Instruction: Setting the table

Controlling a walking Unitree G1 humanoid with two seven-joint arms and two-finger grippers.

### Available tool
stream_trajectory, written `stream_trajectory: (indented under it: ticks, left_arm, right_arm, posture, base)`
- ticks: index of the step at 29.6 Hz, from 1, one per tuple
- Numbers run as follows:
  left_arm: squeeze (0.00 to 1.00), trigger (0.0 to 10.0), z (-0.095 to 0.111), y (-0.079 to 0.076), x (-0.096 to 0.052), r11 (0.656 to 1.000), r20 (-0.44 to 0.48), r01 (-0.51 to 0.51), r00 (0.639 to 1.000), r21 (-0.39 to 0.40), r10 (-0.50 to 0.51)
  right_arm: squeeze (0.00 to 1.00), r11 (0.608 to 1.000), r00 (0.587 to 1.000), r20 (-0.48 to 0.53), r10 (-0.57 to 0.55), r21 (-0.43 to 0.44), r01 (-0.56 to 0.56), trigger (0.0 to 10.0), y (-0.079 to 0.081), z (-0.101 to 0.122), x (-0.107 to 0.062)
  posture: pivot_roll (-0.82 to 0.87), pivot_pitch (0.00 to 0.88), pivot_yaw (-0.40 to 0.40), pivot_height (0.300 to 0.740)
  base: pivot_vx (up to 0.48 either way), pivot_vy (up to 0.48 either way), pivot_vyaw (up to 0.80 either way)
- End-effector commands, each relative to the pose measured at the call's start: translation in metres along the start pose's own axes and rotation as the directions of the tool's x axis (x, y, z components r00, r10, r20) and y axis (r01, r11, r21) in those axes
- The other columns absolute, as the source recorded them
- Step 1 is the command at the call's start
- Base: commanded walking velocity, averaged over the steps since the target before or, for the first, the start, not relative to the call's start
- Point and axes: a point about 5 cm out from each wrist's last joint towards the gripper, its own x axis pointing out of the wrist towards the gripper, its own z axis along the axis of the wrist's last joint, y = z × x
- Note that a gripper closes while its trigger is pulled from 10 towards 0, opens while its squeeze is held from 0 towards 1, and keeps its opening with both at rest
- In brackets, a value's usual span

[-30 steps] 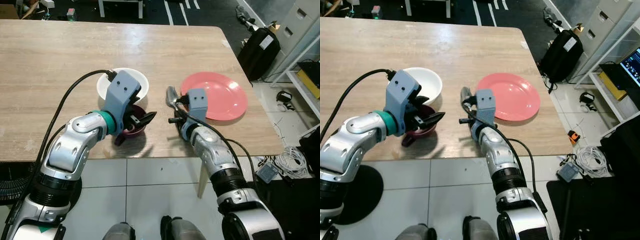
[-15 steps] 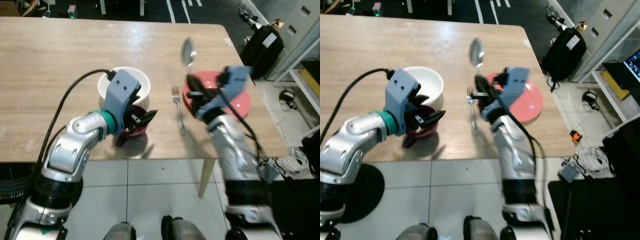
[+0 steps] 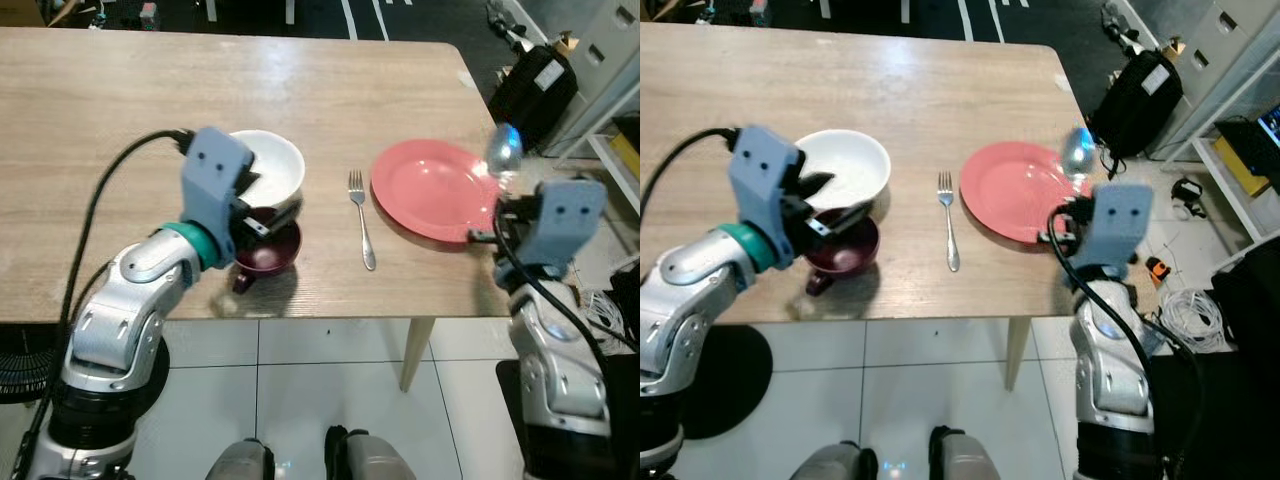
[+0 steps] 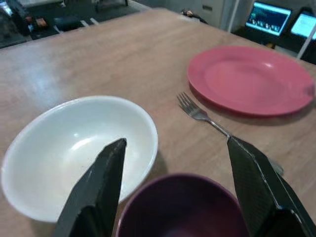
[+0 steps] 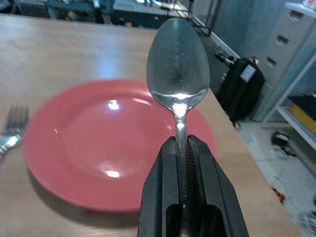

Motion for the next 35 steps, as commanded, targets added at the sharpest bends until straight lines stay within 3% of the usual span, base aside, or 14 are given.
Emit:
stream_trajectory:
  ticks: [1, 8, 9, 11, 12, 15, 16, 17, 18, 19, 21, 27, 32, 35]
  left_arm:
    - [0.00, 10.0, -0.002, -0.005, -0.004, 0.998, -0.008, 0.037, 0.999, 0.041, -0.036]
    - [0.00, 10.0, 0.005, -0.007, -0.010, 0.991, 0.041, 0.065, 0.997, 0.114, -0.070]
    - [0.00, 10.0, 0.008, -0.010, -0.011, 0.970, 0.068, 0.056, 0.995, 0.235, -0.074]
    - [0.00, 10.0, 0.008, -0.010, -0.011, 0.970, 0.068, 0.056, 0.995, 0.235, -0.074]
    - [0.00, 10.0, 0.015, -0.011, -0.008, 0.963, 0.131, 0.000, 0.991, 0.271, -0.037]
    - [0.00, 10.0, 0.015, -0.011, -0.008, 0.963, 0.131, 0.000, 0.991, 0.271, -0.037]
    - [0.00, 10.0, 0.021, -0.006, -0.007, 0.944, 0.218, -0.131, 0.974, 0.302, 0.066]
    - [0.00, 10.0, 0.022, 0.000, -0.009, 0.938, 0.272, -0.256, 0.943, 0.232, 0.190]
    - [0.00, 10.0, 0.017, 0.007, -0.011, 0.929, 0.262, -0.345, 0.917, 0.135, 0.302]
    - [0.00, 10.0, 0.017, 0.007, -0.011, 0.929, 0.262, -0.345, 0.917, 0.135, 0.302]
    - [0.00, 10.0, 0.005, 0.012, -0.017, 0.905, 0.199, -0.426, 0.887, -0.002, 0.417]
    - [0.00, 10.0, 0.000, 0.009, -0.018, 0.897, 0.184, -0.441, 0.879, -0.036, 0.440]
    - [0.00, 10.0, -0.001, 0.009, -0.008, 0.903, 0.183, -0.426, 0.885, -0.047, 0.427]
    - [0.00, 10.0, -0.001, 0.013, 0.005, 0.926, 0.179, -0.376, 0.909, -0.038, 0.376]
  right_arm:
    - [0.00, 1.000, 1.000, 0.010, -0.011, 0.004, 0.010, 10.0, -0.003, 0.000, -0.006]
    - [0.00, 0.999, 0.997, 0.075, 0.011, 0.038, -0.014, 10.0, 0.000, 0.005, -0.010]
    - [0.00, 0.995, 0.992, 0.094, 0.087, 0.040, -0.091, 10.0, 0.013, 0.008, -0.011]
    - [0.00, 0.995, 0.992, 0.094, 0.087, 0.040, -0.091, 10.0, 0.013, 0.008, -0.011]
    - [0.00, 0.984, 0.981, 0.101, 0.165, 0.050, -0.171, 10.0, 0.028, 0.010, -0.012]
    - [0.00, 0.984, 0.981, 0.101, 0.165, 0.050, -0.171, 10.0, 0.028, 0.010, -0.012]
    - [0.00, 0.969, 0.969, 0.100, 0.227, 0.078, -0.235, 10.0, 0.046, 0.011, -0.012]
    - [0.00, 0.956, 0.961, 0.097, 0.258, 0.115, -0.268, 10.0, 0.059, 0.012, -0.010]
    - [0.00, 0.948, 0.958, 0.102, 0.269, 0.145, -0.282, 10.0, 0.066, 0.014, -0.007]
    - [0.00, 0.948, 0.958, 0.102, 0.269, 0.145, -0.282, 10.0, 0.066, 0.014, -0.007]
    - [0.00, 0.944, 0.955, 0.111, 0.275, 0.159, -0.290, 10.0, 0.073, 0.018, 0.001]
    - [0.00, 0.930, 0.943, 0.120, 0.310, 0.168, -0.327, 10.0, 0.077, 0.021, 0.008]
    - [0.00, 0.938, 0.951, 0.117, 0.285, 0.168, -0.302, 10.0, 0.076, 0.024, 0.022]
    - [0.00, 0.959, 0.967, 0.108, 0.231, 0.144, -0.245, 10.0, 0.066, 0.024, 0.030]
  posture:
    - [0.06, 0.068, 0.008, 0.740]
    - [0.06, 0.059, 0.013, 0.740]
    - [0.06, 0.049, 0.017, 0.740]
    - [0.06, 0.049, 0.017, 0.740]
    - [0.06, 0.044, 0.019, 0.740]
    - [0.06, 0.044, 0.019, 0.740]
    - [0.06, 0.040, 0.014, 0.740]
    - [0.08, 0.035, 0.001, 0.740]
    - [0.09, 0.034, -0.008, 0.740]
    - [0.09, 0.034, -0.008, 0.740]
    - [0.09, 0.032, -0.016, 0.740]
    - [0.11, 0.031, -0.034, 0.740]
    - [0.11, 0.020, -0.048, 0.740]
    - [0.09, 0.009, -0.030, 0.740]
  base:
    - [0.000, 0.000, 0.00]
    - [0.000, 0.000, 0.00]
    - [0.000, 0.000, 0.00]
    - [0.000, 0.000, 0.00]
    - [0.000, 0.000, 0.00]
    - [0.000, 0.000, 0.00]
    - [0.000, 0.000, 0.00]
    - [0.000, 0.000, 0.00]
    - [0.000, 0.000, 0.00]
    - [0.000, 0.000, 0.00]
    - [0.000, 0.000, 0.00]
    - [0.000, 0.000, 0.00]
    - [0.000, 0.000, 0.00]
    - [0.000, 0.000, 0.00]
